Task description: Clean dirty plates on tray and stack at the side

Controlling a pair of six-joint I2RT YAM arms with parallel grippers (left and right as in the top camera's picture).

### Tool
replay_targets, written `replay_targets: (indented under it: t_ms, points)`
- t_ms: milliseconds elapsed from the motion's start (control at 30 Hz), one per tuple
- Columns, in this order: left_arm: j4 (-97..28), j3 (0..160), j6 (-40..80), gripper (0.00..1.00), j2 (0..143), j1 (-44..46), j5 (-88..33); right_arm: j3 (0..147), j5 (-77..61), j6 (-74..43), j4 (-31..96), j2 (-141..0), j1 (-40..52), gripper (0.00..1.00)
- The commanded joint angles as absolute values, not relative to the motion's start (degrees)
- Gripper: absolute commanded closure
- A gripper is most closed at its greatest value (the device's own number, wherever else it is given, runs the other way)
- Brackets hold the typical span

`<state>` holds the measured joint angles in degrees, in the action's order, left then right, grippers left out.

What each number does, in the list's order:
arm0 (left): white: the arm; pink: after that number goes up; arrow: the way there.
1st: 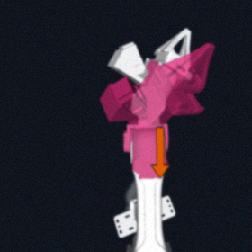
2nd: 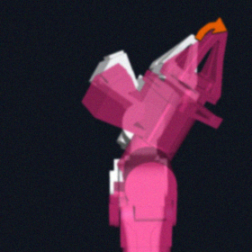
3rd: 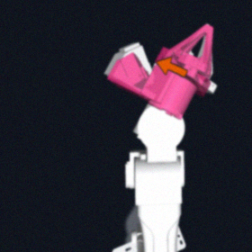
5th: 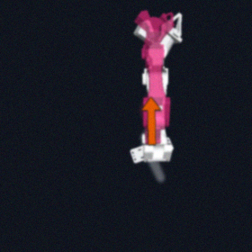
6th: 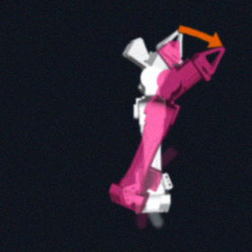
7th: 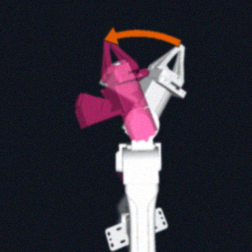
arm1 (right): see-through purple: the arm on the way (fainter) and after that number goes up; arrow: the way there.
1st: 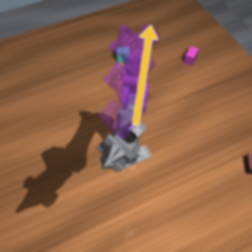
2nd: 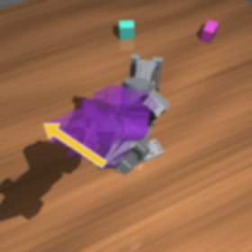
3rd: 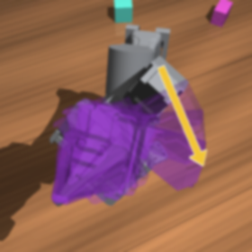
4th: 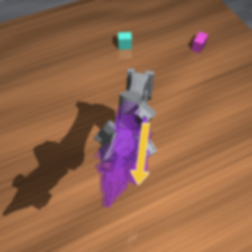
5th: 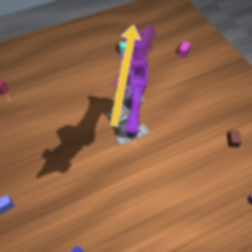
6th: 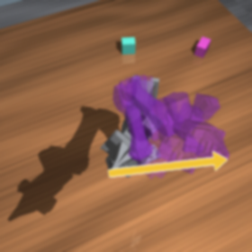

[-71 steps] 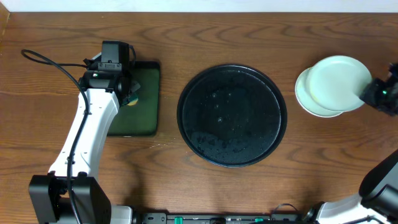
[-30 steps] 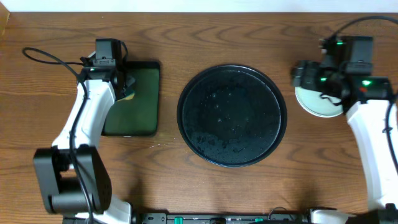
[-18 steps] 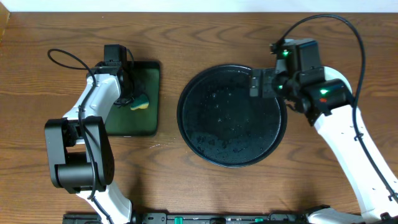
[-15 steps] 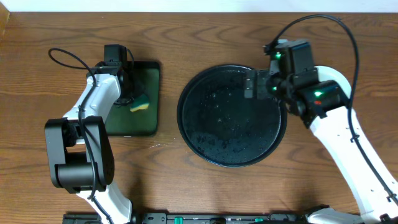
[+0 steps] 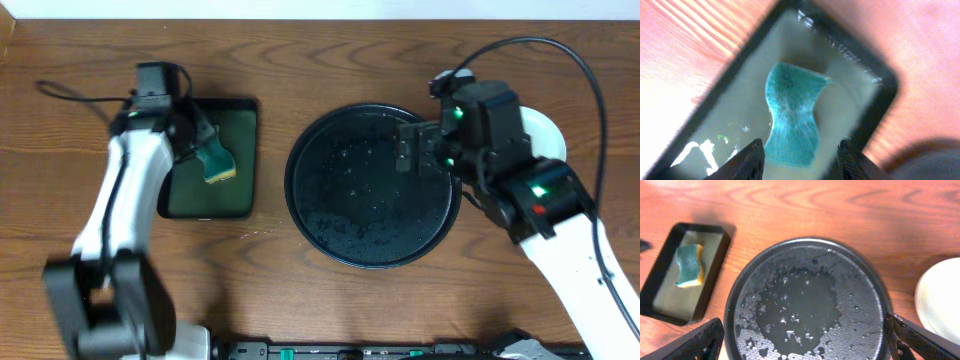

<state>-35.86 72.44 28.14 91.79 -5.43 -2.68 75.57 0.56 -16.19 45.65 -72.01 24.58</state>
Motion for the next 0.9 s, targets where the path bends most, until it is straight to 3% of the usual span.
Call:
replay_targets:
  t_ms: [0,33,133,167,200,400,867]
  points:
    - [-39.4,73.2,27.0,0.51,81.8,-5.7,-2.6,76.0,3.2,-17.6,47.3,-67.8,25.2,0.01]
    - [-41.2,73.2,27.0,0.51,79.4,-5.7,-2.6,76.0,3.2,-17.6,48.4,-66.8,25.3,0.01]
    - [-47.5,73.2,27.0,0.30,73.3,-5.7,-2.6,76.0,3.3,-17.5,54.8,-63.2,26.6,0.01]
    - [-49.3,73.2,27.0,0.30,71.8,-5.7,-2.6,76.0,3.6,-17.6,56.5,-62.3,27.2,0.01]
    - [-51.0,73.2,27.0,0.19,70.5,-5.7,-2.6,75.9,4.3,-17.6,58.5,-61.1,28.1,0.01]
    - [-55.5,73.2,27.0,0.18,66.2,-5.7,-2.5,75.1,7.5,-17.6,63.8,-54.6,34.4,0.01]
    - [-55.5,73.2,27.0,0.18,66.3,-5.7,-2.5,75.1,7.2,-17.6,66.3,-53.3,34.7,0.01]
